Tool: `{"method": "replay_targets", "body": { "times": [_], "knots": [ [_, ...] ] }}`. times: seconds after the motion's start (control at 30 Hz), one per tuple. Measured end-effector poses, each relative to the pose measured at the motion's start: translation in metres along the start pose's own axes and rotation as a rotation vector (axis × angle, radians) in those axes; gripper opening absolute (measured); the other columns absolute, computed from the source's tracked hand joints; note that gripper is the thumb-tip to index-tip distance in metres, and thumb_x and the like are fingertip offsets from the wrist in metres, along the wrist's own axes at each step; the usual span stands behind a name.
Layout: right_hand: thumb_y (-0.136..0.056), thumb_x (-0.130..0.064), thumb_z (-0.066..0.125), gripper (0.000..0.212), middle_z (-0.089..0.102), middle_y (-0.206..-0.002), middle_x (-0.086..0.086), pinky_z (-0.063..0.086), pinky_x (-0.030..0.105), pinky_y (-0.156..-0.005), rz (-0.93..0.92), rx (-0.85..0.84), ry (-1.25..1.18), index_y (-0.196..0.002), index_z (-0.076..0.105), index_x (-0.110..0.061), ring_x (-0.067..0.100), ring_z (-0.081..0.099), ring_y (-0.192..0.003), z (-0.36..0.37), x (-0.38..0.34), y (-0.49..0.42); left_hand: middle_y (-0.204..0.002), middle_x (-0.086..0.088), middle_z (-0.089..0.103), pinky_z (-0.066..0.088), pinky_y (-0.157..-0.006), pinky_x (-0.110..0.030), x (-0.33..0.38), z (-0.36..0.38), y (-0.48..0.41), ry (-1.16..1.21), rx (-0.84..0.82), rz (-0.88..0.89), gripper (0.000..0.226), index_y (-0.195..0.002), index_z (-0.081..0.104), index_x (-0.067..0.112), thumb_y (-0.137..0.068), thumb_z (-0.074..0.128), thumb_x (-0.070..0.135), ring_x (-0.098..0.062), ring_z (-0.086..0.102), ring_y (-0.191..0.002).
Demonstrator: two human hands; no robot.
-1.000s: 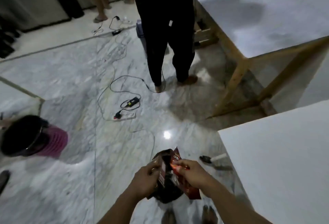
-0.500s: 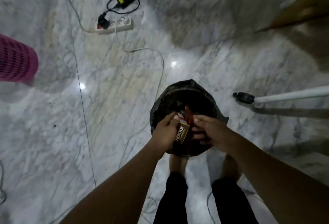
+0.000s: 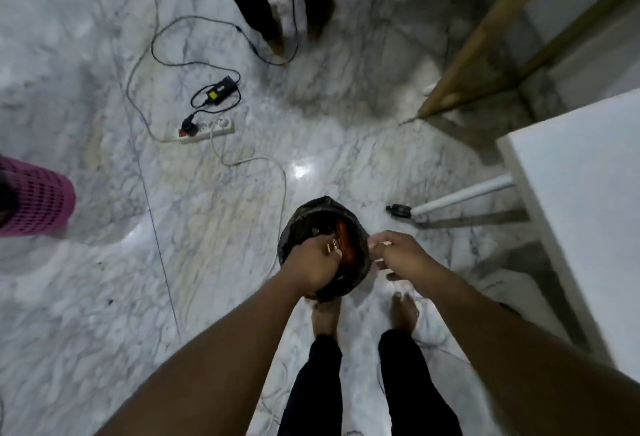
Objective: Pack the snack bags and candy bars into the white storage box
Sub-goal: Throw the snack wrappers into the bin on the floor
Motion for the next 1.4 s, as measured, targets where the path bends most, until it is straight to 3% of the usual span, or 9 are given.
{"method": "replay_targets", "body": {
  "times": [0.13,0.3,0.5,0.67,0.77,0.87,1.07,1.27,1.4],
  "knots": [
    [-0.090,-0.021,0.056,0.013,0.072,-0.093,0.005,0.046,0.031,-0.067,-0.102,0.087,-0.081,-0.094,0.067,-0.028,0.018,0.065,-0.077,-0.060,-0.042,0.120,-0.147,-0.004,0.051,0.039,-0.103,-0.030,0.115,-0.013,0.085,-0.196,-0.053,0.208,0.047,-0.141,0.051,0.021,-0.097,0.049,0.037,-0.024,0.049,-0.132],
    [-0.088,-0.020,0.058,0.020,0.072,-0.101,0.011,0.045,0.029,-0.062,-0.251,0.295,-0.161,-0.104,0.069,-0.025,0.019,0.066,-0.079,-0.170,-0.034,0.255,-0.133,-0.007,0.062,0.043,-0.077,-0.022,0.248,0.031,0.166,-0.371,-0.135,0.430,0.045,-0.137,0.055,0.021,-0.095,0.055,0.037,-0.018,0.063,-0.101],
    [-0.091,-0.032,0.060,0.021,0.069,-0.089,0.005,0.048,0.025,-0.065,-0.295,0.642,-0.249,-0.109,0.067,-0.026,0.019,0.070,-0.088,-0.300,0.068,0.411,-0.136,-0.003,0.061,0.049,-0.096,-0.031,0.390,0.163,0.271,-0.594,-0.200,0.751,0.042,-0.132,0.059,0.023,-0.095,0.056,0.042,-0.022,0.061,-0.115],
    [-0.089,-0.019,0.059,0.023,0.064,-0.087,0.000,0.046,0.020,-0.059,-0.238,0.913,-0.274,-0.111,0.068,-0.022,0.013,0.062,-0.076,-0.375,0.208,0.535,-0.122,-0.001,0.069,0.045,-0.081,-0.022,0.446,0.325,0.375,-0.788,-0.332,0.974,0.038,-0.129,0.059,0.027,-0.092,0.057,0.039,-0.017,0.064,-0.100],
    [-0.088,-0.015,0.059,0.025,0.066,-0.088,0.001,0.049,0.026,-0.069,-0.191,1.032,-0.322,-0.110,0.069,-0.019,0.020,0.064,-0.082,-0.400,0.314,0.598,-0.122,-0.003,0.068,0.046,-0.083,-0.022,0.452,0.428,0.434,-0.875,-0.380,1.098,0.036,-0.128,0.061,0.022,-0.092,0.059,0.026,-0.017,0.064,-0.104],
    [-0.089,-0.019,0.063,0.020,0.067,-0.083,-0.005,0.043,0.014,-0.060,-0.112,1.145,-0.385,-0.107,0.071,-0.016,0.014,0.062,-0.075,-0.409,0.428,0.655,-0.133,-0.003,0.063,0.039,-0.102,-0.025,0.440,0.533,0.486,-0.986,-0.383,1.233,0.034,-0.127,0.063,0.018,-0.093,0.059,0.024,-0.020,0.058,-0.122],
    [-0.090,-0.024,0.063,0.017,0.070,-0.097,0.000,0.045,0.015,-0.061,0.147,1.310,-0.575,-0.105,0.070,-0.023,0.006,0.060,-0.066,-0.376,0.670,0.721,-0.135,-0.007,0.057,0.038,-0.105,-0.029,0.368,0.733,0.557,-1.154,-0.560,1.342,0.041,-0.132,0.056,0.023,-0.092,0.060,0.028,-0.025,0.053,-0.127],
    [-0.084,-0.039,0.059,0.025,0.062,-0.131,-0.006,0.047,0.036,-0.099,0.504,1.270,-0.506,-0.108,0.065,-0.042,0.020,0.057,-0.120,-0.303,0.852,0.719,-0.154,-0.004,0.026,0.041,-0.108,-0.042,0.245,0.866,0.566,-1.447,-0.741,1.299,0.058,-0.144,0.034,0.042,-0.089,0.055,0.047,-0.031,0.049,-0.130],
    [-0.083,-0.054,0.059,0.047,0.021,-0.162,0.001,0.022,0.059,-0.117,0.653,1.092,-0.404,-0.129,0.051,-0.051,0.034,0.006,-0.151,-0.273,0.911,0.702,-0.162,-0.001,0.008,0.045,-0.105,-0.048,0.186,0.925,0.567,-1.531,-0.776,1.280,0.066,-0.144,0.026,0.051,-0.085,0.056,0.056,-0.039,0.049,-0.127]
  ]
}}
Point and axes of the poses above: each hand's wrist, its own y-axis away from the middle knuckle, its own z-axis out of the palm, x = y × z, the point moved 10 cm from there along -y, towards the middle knuckle
